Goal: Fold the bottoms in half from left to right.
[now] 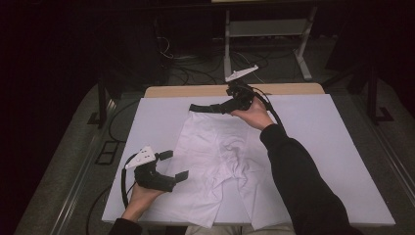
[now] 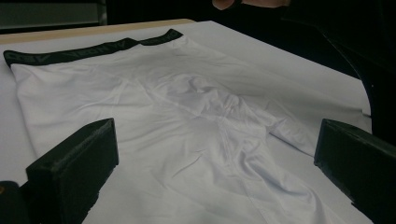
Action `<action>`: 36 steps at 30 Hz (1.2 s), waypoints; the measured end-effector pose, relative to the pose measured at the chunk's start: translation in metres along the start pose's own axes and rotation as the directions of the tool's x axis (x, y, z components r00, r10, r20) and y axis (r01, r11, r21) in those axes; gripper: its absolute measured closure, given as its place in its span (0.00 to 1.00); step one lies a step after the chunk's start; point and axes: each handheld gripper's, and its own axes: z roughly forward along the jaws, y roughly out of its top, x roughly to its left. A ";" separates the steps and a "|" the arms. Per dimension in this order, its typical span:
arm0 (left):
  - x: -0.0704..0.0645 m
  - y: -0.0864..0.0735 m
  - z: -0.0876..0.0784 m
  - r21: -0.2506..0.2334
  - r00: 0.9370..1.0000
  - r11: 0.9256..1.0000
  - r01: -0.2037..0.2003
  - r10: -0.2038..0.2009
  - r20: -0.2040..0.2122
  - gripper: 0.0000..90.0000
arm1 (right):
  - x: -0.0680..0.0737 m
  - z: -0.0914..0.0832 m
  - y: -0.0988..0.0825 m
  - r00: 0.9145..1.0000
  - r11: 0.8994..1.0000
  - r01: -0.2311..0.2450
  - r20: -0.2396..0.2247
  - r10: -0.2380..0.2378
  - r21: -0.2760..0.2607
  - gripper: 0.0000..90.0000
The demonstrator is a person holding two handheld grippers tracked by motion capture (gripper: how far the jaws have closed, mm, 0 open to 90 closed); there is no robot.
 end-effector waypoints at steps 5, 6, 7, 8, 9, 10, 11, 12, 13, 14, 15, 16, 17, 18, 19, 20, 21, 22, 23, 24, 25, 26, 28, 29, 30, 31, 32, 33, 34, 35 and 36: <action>0.000 0.000 0.000 -0.003 1.000 1.000 0.003 -0.003 0.001 0.00 | 0.002 0.011 0.003 1.000 1.000 0.003 -0.005 -0.003 0.012 0.00; 0.000 0.000 0.000 -0.003 1.000 1.000 0.004 -0.004 0.001 0.00 | 0.002 0.014 0.003 1.000 1.000 0.004 -0.006 -0.004 0.015 0.00; 0.000 0.000 0.000 -0.003 1.000 1.000 0.007 -0.007 0.002 0.00 | 0.003 0.016 0.003 1.000 1.000 0.003 -0.008 -0.003 0.015 0.00; 0.000 0.000 0.000 -0.004 1.000 1.000 0.007 -0.007 0.003 0.00 | 0.003 0.019 0.003 1.000 1.000 0.003 -0.009 -0.003 0.018 0.00; 0.000 0.000 -0.001 -0.004 1.000 1.000 0.007 -0.007 0.003 0.00 | 0.003 0.021 0.003 1.000 1.000 0.002 -0.010 -0.002 0.021 0.00; 0.000 0.000 -0.001 -0.006 1.000 1.000 0.008 -0.008 0.003 0.00 | 0.003 0.023 0.003 1.000 1.000 0.001 -0.011 -0.001 0.022 0.00; 0.000 0.000 -0.001 -0.007 1.000 1.000 0.008 -0.008 0.004 0.00 | 0.003 0.027 0.003 1.000 1.000 0.003 -0.010 -0.002 0.026 0.00; 0.000 0.000 -0.001 -0.007 1.000 1.000 0.007 -0.007 0.003 0.00 | 0.003 0.029 0.004 1.000 1.000 0.006 -0.011 -0.006 0.027 0.00; 0.000 0.000 -0.001 -0.006 1.000 1.000 0.007 -0.006 0.003 0.00 | 0.004 0.032 0.004 1.000 1.000 0.000 -0.010 0.001 0.028 0.00; 0.000 0.000 -0.001 -0.006 1.000 1.000 0.008 -0.008 0.004 0.00 | 0.004 0.034 0.004 1.000 1.000 -0.001 -0.009 0.001 0.030 0.00; 0.000 0.000 -0.001 -0.007 1.000 1.000 0.009 -0.009 0.004 0.00 | 0.004 0.038 0.003 1.000 0.999 0.000 -0.010 0.000 0.033 0.00; 0.000 0.000 -0.001 -0.006 1.000 1.000 0.009 -0.009 0.005 0.00 | 0.004 0.040 0.003 1.000 0.999 0.001 -0.009 0.000 0.036 0.00; 0.000 0.000 -0.001 -0.007 1.000 1.000 0.010 -0.010 0.005 0.00 | 0.005 0.043 0.002 1.000 0.999 -0.001 -0.013 0.001 0.036 0.00; 0.000 0.000 -0.001 -0.008 1.000 1.000 0.010 -0.010 0.005 0.00 | 0.005 0.047 0.001 1.000 0.999 -0.005 -0.018 0.006 0.036 0.00; 0.000 0.000 -0.001 -0.008 1.000 1.000 0.010 -0.010 0.005 0.00 | 0.005 0.047 0.001 1.000 0.999 -0.005 -0.018 0.006 0.036 0.00; 0.000 0.000 -0.001 -0.008 1.000 1.000 0.011 -0.011 0.006 0.00 | 0.005 0.049 0.001 1.000 0.999 -0.005 -0.019 0.006 0.037 0.00; 0.000 0.000 -0.001 -0.007 1.000 1.000 0.011 -0.011 0.006 0.00 | 0.005 0.051 0.000 1.000 0.999 -0.008 -0.019 0.009 0.038 0.00; 0.000 0.000 -0.001 -0.007 1.000 1.000 0.011 -0.011 0.006 0.00 | 0.005 0.054 0.000 1.000 0.999 -0.011 -0.020 0.011 0.040 0.00; 0.000 0.000 -0.001 -0.007 1.000 1.000 0.011 -0.010 0.006 0.00 | 0.005 0.056 -0.001 1.000 0.999 -0.011 -0.022 0.012 0.043 0.00; 0.000 0.000 -0.001 -0.008 1.000 1.000 0.011 -0.011 0.006 0.00 | 0.005 0.057 -0.001 1.000 0.999 -0.016 -0.022 0.017 0.045 0.00; 0.000 0.000 -0.001 -0.008 1.000 1.000 0.011 -0.011 0.006 0.00 | 0.005 0.060 -0.001 1.000 0.999 -0.011 -0.022 0.012 0.047 0.00; 0.000 0.000 -0.001 -0.009 1.000 1.000 0.011 -0.011 0.006 0.00 | 0.005 0.062 0.000 1.000 0.999 -0.013 -0.023 0.014 0.051 0.00; 0.000 0.000 -0.001 -0.010 1.000 1.000 0.014 -0.014 0.006 0.00 | 0.005 0.066 0.001 1.000 0.999 -0.011 -0.024 0.012 0.048 0.00; 0.000 0.000 -0.001 -0.011 1.000 1.000 0.014 -0.014 0.005 0.00 | 0.005 0.068 0.002 1.000 0.999 -0.016 -0.025 0.017 0.049 0.00; 0.000 0.000 -0.001 -0.012 1.000 1.000 0.014 -0.014 0.006 0.00 | 0.004 0.071 0.003 1.000 0.999 -0.012 -0.024 0.013 0.050 0.00; 0.000 0.000 -0.001 -0.012 1.000 1.000 0.015 -0.015 0.005 0.00 | 0.005 0.073 0.004 1.000 0.998 -0.014 -0.022 0.015 0.053 0.00; 0.000 0.000 -0.001 -0.012 1.000 1.000 0.015 -0.015 0.006 0.00 | 0.004 0.075 0.005 1.000 0.999 -0.013 -0.022 0.014 0.052 0.00; 0.001 0.000 -0.001 -0.011 1.000 1.000 0.014 -0.014 0.006 0.00 | 0.005 0.077 0.005 1.000 0.999 -0.017 -0.022 0.018 0.051 0.00; 0.001 0.000 -0.002 -0.011 1.000 1.000 0.014 -0.014 0.005 0.00 | 0.005 0.079 0.006 1.000 0.999 -0.020 -0.022 0.021 0.041 0.00; 0.001 0.000 -0.002 -0.011 1.000 1.000 0.014 -0.014 0.006 0.00 | 0.005 0.080 0.005 0.999 0.999 -0.032 -0.026 0.033 0.033 0.00; 0.001 0.000 -0.002 -0.011 1.000 1.000 0.014 -0.014 0.007 0.00 | 0.006 0.082 0.005 0.999 0.999 -0.035 -0.034 0.036 0.027 0.00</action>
